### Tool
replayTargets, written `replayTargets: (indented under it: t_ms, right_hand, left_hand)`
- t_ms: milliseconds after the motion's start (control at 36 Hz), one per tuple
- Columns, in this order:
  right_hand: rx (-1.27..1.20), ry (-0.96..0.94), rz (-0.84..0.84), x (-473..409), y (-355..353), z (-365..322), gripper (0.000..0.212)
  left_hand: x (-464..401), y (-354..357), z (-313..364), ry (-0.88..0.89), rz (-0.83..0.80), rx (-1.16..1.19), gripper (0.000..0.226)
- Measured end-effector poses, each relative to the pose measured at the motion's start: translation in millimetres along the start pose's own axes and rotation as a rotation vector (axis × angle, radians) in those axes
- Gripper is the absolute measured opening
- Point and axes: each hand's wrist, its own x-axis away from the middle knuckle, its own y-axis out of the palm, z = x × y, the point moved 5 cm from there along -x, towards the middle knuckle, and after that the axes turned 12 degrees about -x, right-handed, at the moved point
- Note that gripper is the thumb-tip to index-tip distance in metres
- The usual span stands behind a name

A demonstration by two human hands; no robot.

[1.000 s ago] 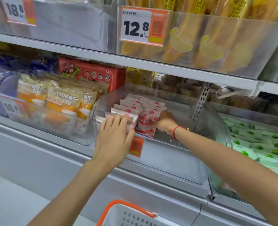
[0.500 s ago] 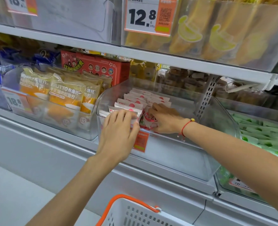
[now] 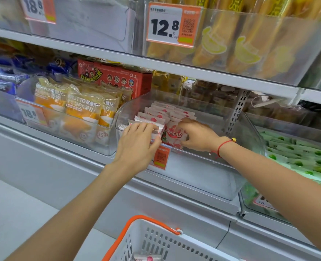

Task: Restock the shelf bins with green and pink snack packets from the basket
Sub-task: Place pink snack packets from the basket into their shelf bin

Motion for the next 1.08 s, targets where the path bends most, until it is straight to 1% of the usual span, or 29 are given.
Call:
replayTargets:
  t_ms: [83,139,222,278,361,417,472,556,611,667,722,750,806,861,917,1000,1056,1083]
  right_hand:
    - [-0.085,0.017,0.107,21.2,-13.6,-11.1,0.028]
    - [-0.155,0.016,0.209,38.2,-24.2,-21.2,0.019]
    - [-0.316,-0.001,0.335,71.5,-37.5,-40.3,0.011]
    - [-0.415,-0.017,0.366,95.8,-37.4,-51.6,0.009]
    - [-0.521,0.005,0.298,128.9,-14.8,-58.9,0.007]
    - [-0.549,0.047,0.217,148.1,13.3,-56.8,0.007]
    - [-0.557,0.109,0.123,165.2,46.6,-50.9,0.008]
    - [-0.611,0.253,-0.123,189.4,104.4,-38.3,0.011]
    - [-0.682,0.372,-0.364,210.8,144.4,-32.2,0.022]
    - [-0.727,0.472,-0.584,235.4,183.3,-29.0,0.033]
    - [-0.713,0.515,-0.709,257.4,219.9,-27.8,0.041]
    - [-0.697,0.523,-0.732,265.8,235.9,-27.7,0.043]
    - [-0.682,0.526,-0.720,277.3,260.6,-29.9,0.043]
    - [-0.701,0.522,-0.681,284.0,281.3,-36.0,0.034]
    - [-0.709,0.535,-0.668,289.3,300.9,-42.7,0.025]
    - [-0.791,0.605,-0.688,294.2,325.7,-55.4,0.033]
    - [-0.884,0.635,-0.749,296.6,336.8,-68.0,0.037]
    - [-0.891,0.624,-0.801,297.9,339.7,-74.4,0.040]
  left_hand:
    - [5.6,-14.8,6.1,0.007,0.069,-0.013,0.030]
    - [13.7,-24.2,11.0,0.001,0.123,0.002,0.028]
    - [33.9,-38.8,19.7,-0.065,0.205,0.067,0.030]
    - [52.4,-44.5,25.9,-0.141,0.215,0.134,0.025]
    - [82.9,-40.9,33.5,-0.267,0.181,0.267,0.019]
    - [103.7,-28.0,37.5,-0.337,0.097,0.318,0.018]
    - [125.0,-10.5,39.0,-0.386,-0.011,0.320,0.017]
    - [155.2,24.8,35.5,-0.429,-0.232,0.295,0.019]
    - [175.3,53.3,32.8,-0.393,-0.410,0.242,0.023]
    - [198.7,83.3,31.7,-0.314,-0.622,0.182,0.028]
    - [225.8,111.9,29.2,-0.233,-0.817,0.113,0.031]
    - [239.3,123.8,27.1,-0.199,-0.893,0.074,0.033]
    - [265.9,143.2,21.6,-0.129,-1.025,-0.021,0.040]
    - [292.2,157.2,13.8,-0.076,-1.157,-0.108,0.046]
    - [315.7,167.1,3.5,-0.087,-1.269,-0.153,0.047]
    - [331.9,173.7,-0.6,-0.091,-1.299,-0.137,0.043]
    - [330.9,174.3,2.9,-0.058,-1.317,-0.160,0.045]
    - [327.8,173.6,3.9,-0.055,-1.318,-0.173,0.045]
